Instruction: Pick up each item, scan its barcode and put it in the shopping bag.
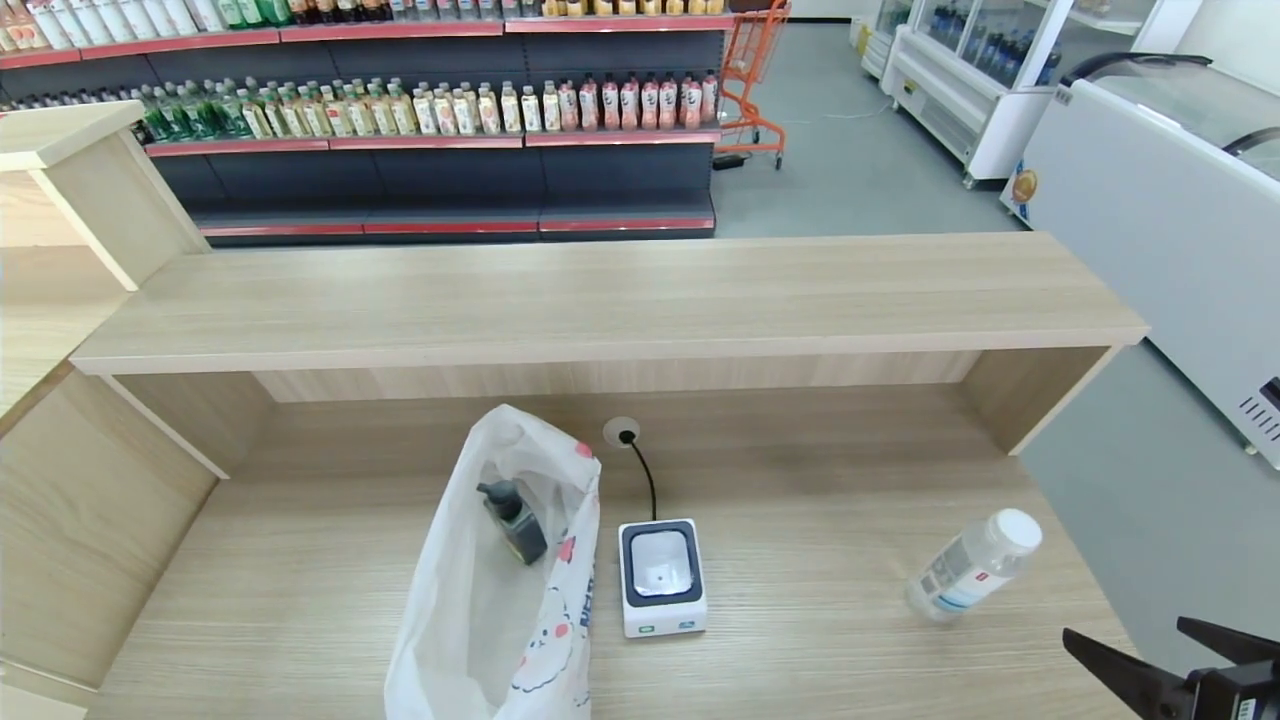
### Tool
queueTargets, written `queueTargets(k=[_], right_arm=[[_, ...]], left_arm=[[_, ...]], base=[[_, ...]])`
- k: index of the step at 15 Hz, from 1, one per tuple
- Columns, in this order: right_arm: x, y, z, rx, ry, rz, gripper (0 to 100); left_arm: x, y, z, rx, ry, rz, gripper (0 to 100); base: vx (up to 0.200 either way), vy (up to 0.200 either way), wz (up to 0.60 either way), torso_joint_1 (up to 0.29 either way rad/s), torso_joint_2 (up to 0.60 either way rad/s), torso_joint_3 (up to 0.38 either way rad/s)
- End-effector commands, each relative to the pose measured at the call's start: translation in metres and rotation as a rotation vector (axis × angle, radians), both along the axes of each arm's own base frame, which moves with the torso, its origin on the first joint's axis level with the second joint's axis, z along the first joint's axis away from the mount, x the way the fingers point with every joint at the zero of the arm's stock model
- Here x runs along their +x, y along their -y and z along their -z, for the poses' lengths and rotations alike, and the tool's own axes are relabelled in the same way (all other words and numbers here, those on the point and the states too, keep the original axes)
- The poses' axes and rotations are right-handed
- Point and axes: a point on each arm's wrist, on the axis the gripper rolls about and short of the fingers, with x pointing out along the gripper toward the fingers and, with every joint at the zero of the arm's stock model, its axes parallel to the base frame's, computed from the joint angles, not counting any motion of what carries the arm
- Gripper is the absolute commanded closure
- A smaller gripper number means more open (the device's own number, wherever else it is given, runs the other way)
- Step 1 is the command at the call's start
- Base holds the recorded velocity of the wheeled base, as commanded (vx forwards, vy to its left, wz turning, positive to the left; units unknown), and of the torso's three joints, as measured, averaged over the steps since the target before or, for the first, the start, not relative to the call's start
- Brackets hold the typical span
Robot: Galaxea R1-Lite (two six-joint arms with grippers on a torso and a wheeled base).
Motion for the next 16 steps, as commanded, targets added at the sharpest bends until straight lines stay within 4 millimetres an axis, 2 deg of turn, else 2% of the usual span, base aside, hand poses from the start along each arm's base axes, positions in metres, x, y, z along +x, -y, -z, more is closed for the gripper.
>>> queueTargets(k=[1,4,10,13,16], right_arm=[[-0.002,0.0,-0.002,0.005,0.017,-0.003,0],[-0.004,0.001,0.0,0.003,0.009,-0.004,0],[-0.015,0.004,0.001,0.0,-0.001,-0.001,0],[-0.02,0.006,0.0,0.002,0.008,0.003,0],[-0.02,0.007,-0.002,0.002,0.022,0.024,0]], left_arm=[[0.0,0.0,0.0,-0.003,0.0,0.0,0],[0.0,0.0,0.0,-0.002,0.0,0.0,0],[0.0,0.0,0.0,-0.006,0.0,0.0,0],[0.0,0.0,0.0,0.003,0.0,0.001,0],[0.0,0.0,0.0,0.003,0.0,0.0,0]], base=[[0.0,0.0,0.0,0.0,0.0,0.0],[0.0,0.0,0.0,0.0,0.0,0.0],[-0.2,0.0,0.0,0.005,0.0,0.003],[0.0,0.0,0.0,0.0,0.0,0.0],[0.0,-0.2,0.0,0.009,0.0,0.006]])
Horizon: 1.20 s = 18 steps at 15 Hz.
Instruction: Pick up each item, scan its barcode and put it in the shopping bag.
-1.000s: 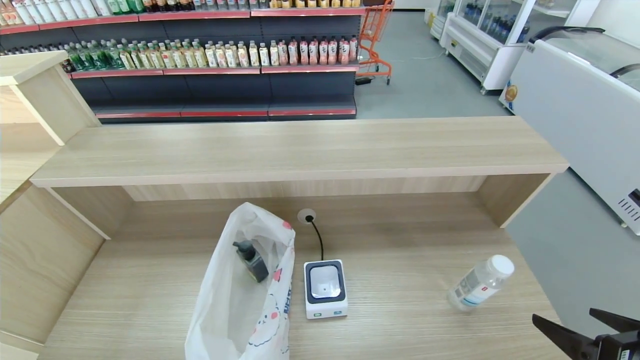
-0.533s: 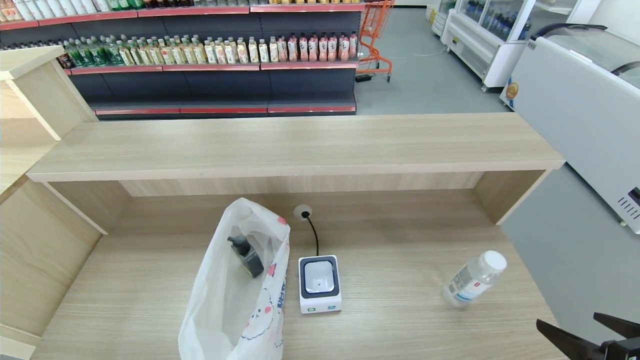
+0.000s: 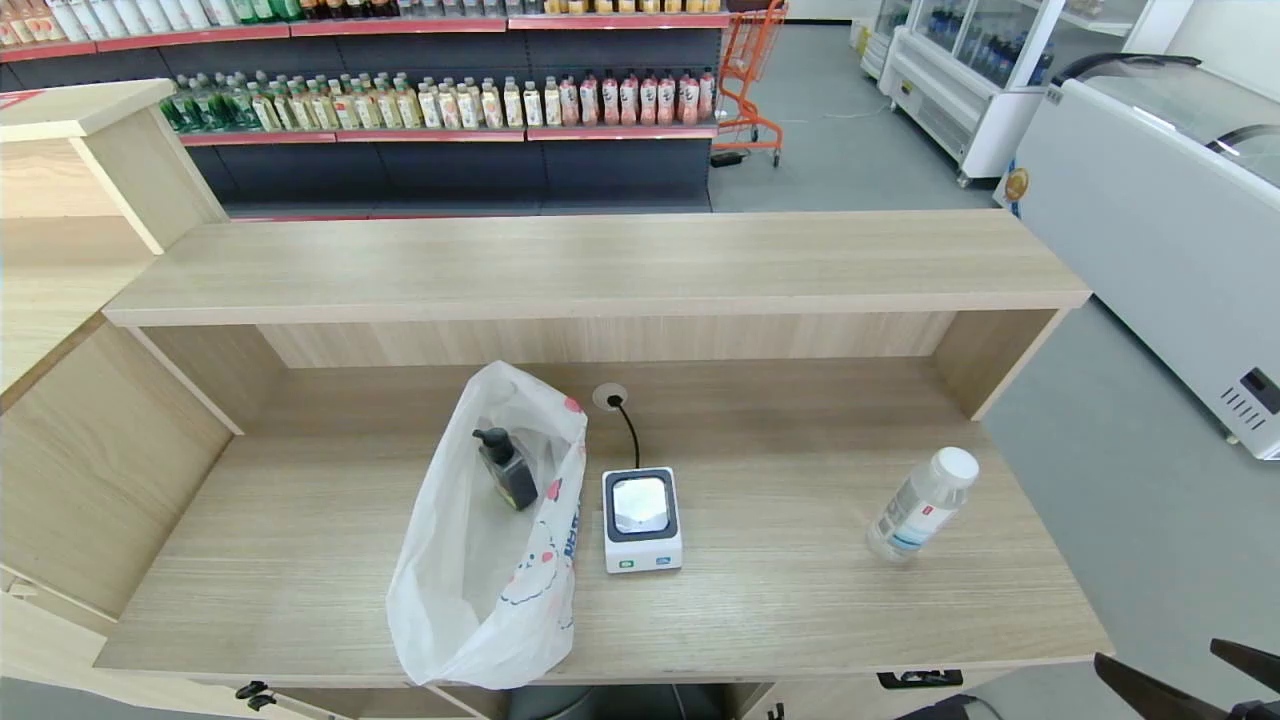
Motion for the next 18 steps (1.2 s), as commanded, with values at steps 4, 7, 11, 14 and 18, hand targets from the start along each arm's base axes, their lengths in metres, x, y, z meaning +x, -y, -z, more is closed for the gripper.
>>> queueTargets(k=[4,7,11,14,18], right_arm=[[-0.01,0.004,0.002,-0.001,0.007,0.019,0],[-0.019,0.006,0.004,-0.002,-0.002,0.016,0],[-0.008,0.011,0.007,-0.08,-0.064,0.186,0],[0.025,0.008,0.022,-0.109,-0.138,0.206,0],[0.067,-0.005,0.037,-0.121,-0.136,0.161,0]], left_arm=[[0.0,0.0,0.0,0.002,0.0,0.0,0],[0.0,0.0,0.0,-0.002,0.0,0.0,0],[0.0,0.0,0.0,-0.003,0.0,0.0,0],[0.0,0.0,0.0,-0.003,0.0,0.0,0],[0.0,0.0,0.0,-0.002,0.0,0.0,0]], base=[[0.0,-0.2,0.0,0.012,0.0,0.001],[0.0,-0.067,0.0,0.001,0.0,0.001],[0.0,0.0,0.0,0.0,0.0,0.0],[0.0,0.0,0.0,0.0,0.0,0.0],[0.0,0.0,0.0,0.0,0.0,0.0]])
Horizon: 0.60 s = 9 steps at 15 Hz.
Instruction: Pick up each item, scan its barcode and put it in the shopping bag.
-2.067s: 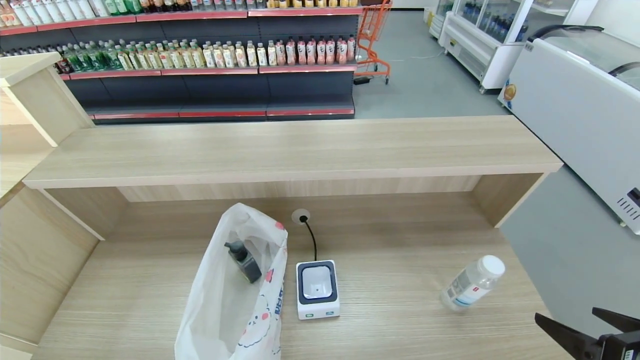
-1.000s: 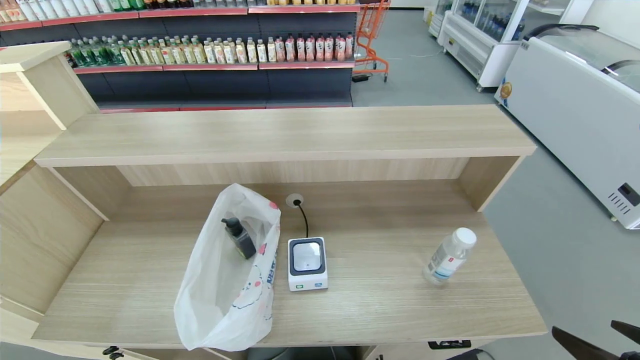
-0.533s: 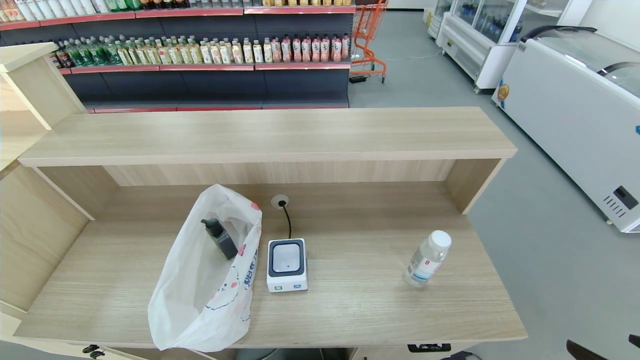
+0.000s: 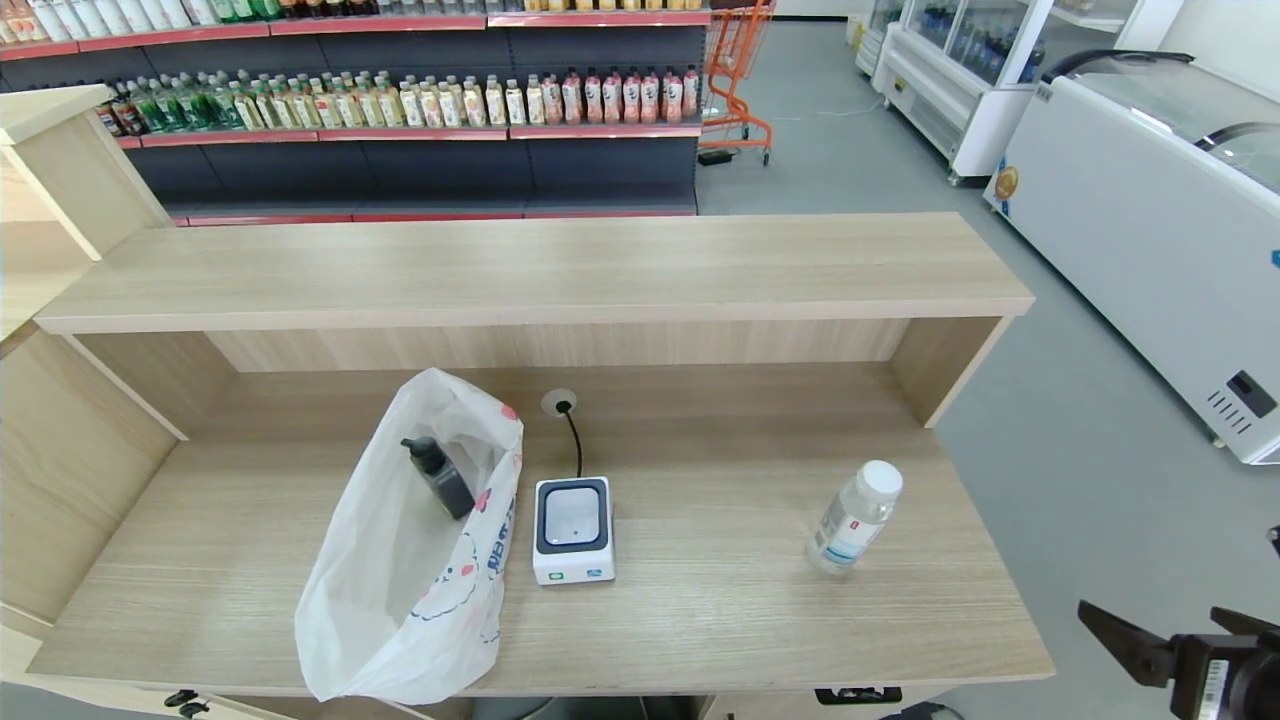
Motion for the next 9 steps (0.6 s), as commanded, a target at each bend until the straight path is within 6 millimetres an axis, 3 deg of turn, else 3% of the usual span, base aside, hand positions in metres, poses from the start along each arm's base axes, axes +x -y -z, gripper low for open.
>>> queueTargets(k=[1,5,9], right_arm=[[0.032,-0.01,0.025,-0.038,-0.136,-0.035,0],[0.068,-0.028,0.032,-0.046,-0.116,-0.092,0],[0.089,-0.044,0.04,-0.065,-0.111,-0.149,0]], left_arm=[[0.0,0.0,0.0,0.001,0.0,0.0,0],[0.0,0.0,0.0,0.0,0.0,0.0,0],[0.0,0.0,0.0,0.0,0.0,0.0,0]], base=[[0.0,0.0,0.0,0.0,0.0,0.0],[0.0,0.0,0.0,0.0,0.0,0.0],[0.0,0.0,0.0,0.0,0.0,0.0]])
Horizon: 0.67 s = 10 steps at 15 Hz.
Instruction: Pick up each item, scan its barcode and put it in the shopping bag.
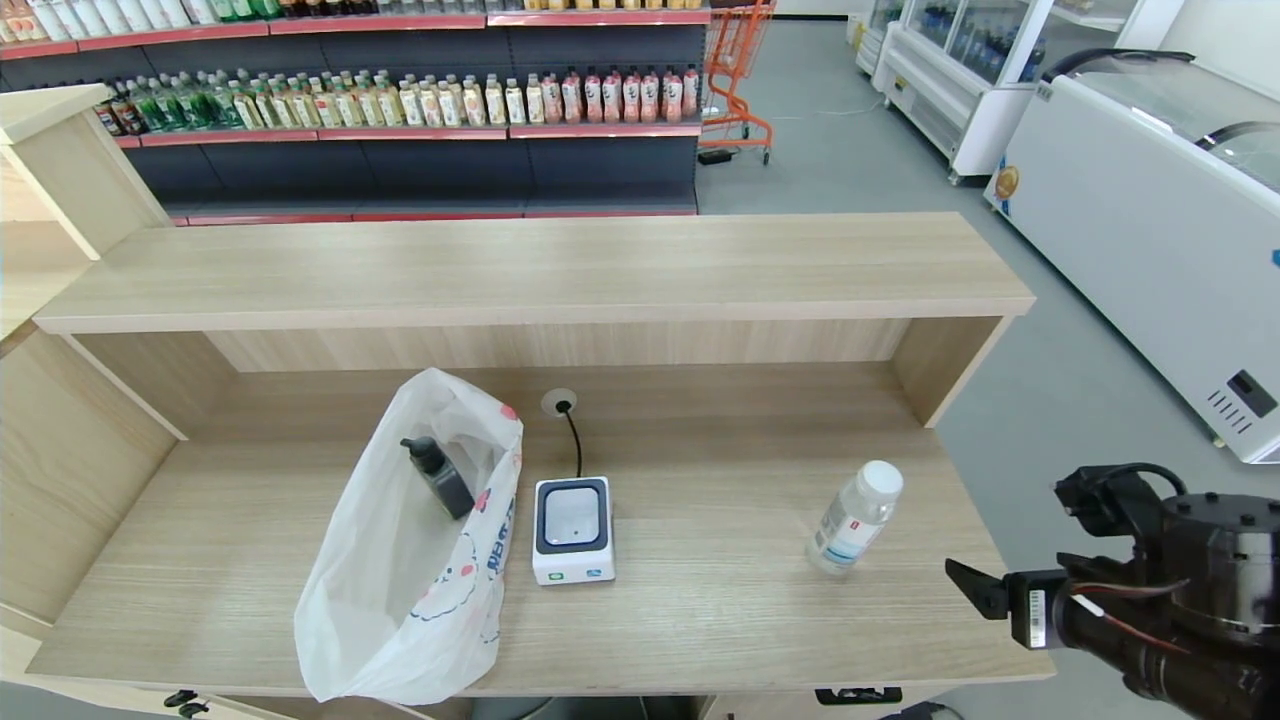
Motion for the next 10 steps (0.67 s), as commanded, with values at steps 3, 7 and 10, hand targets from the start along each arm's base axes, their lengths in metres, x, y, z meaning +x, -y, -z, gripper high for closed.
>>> queueTargets(k=[3,7,10], right_arm=[[0.024,-0.02,0.024,-0.019,-0.025,-0.068,0],[0.035,-0.026,0.038,-0.033,-0.009,-0.091,0],[0.041,-0.029,0.04,-0.036,0.017,-0.127,0]], left_arm=[[0.0,0.0,0.0,0.0,0.0,0.0,0],[0.0,0.0,0.0,0.0,0.0,0.0,0],[0.0,0.0,0.0,0.0,0.0,0.0,0]], base=[[0.0,0.0,0.0,0.0,0.0,0.0],[0.0,0.0,0.0,0.0,0.0,0.0],[0.0,0.0,0.0,0.0,0.0,0.0]])
